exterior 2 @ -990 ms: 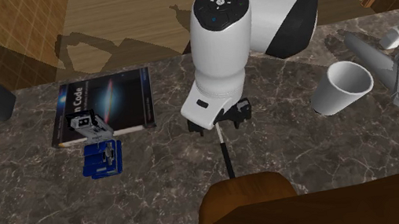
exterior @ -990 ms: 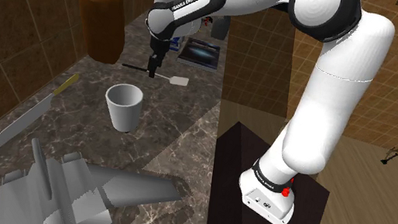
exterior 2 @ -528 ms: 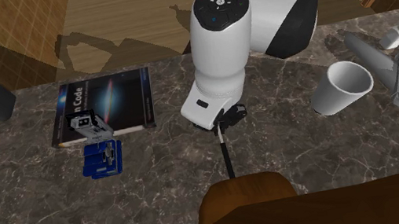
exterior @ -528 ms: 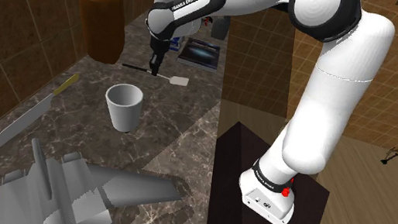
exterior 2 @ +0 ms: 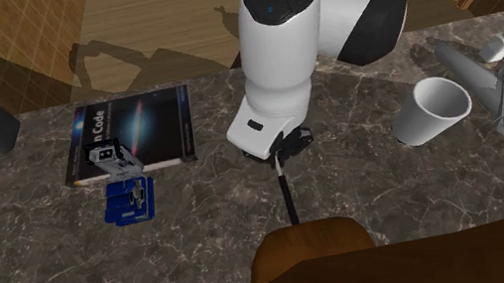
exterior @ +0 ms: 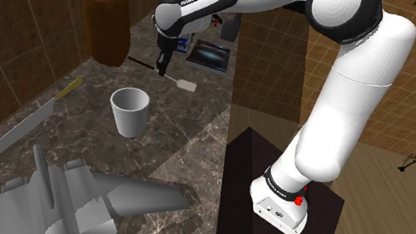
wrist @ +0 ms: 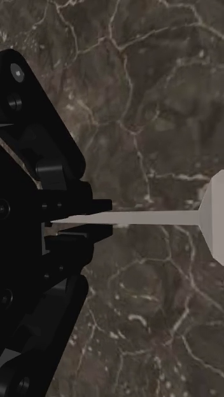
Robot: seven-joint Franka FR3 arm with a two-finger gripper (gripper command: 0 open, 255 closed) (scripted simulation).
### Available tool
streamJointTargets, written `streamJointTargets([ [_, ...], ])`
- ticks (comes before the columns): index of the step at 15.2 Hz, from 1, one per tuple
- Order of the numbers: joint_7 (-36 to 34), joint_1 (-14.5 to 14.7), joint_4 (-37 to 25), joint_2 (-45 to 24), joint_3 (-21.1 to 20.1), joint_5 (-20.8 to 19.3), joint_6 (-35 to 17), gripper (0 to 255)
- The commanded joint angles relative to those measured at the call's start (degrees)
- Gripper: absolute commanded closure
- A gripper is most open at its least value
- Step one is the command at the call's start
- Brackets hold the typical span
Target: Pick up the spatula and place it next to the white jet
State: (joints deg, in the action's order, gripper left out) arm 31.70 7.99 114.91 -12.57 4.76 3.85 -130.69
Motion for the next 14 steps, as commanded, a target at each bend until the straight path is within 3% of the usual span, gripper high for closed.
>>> streamJointTargets([
  [1,-0.1,0.0,-0.6,0.8,0.0,-0.2,1.4,255],
  [14,-0.8,0.1,-5.8,4.8,0.2,-0.9,10.6,255],
])
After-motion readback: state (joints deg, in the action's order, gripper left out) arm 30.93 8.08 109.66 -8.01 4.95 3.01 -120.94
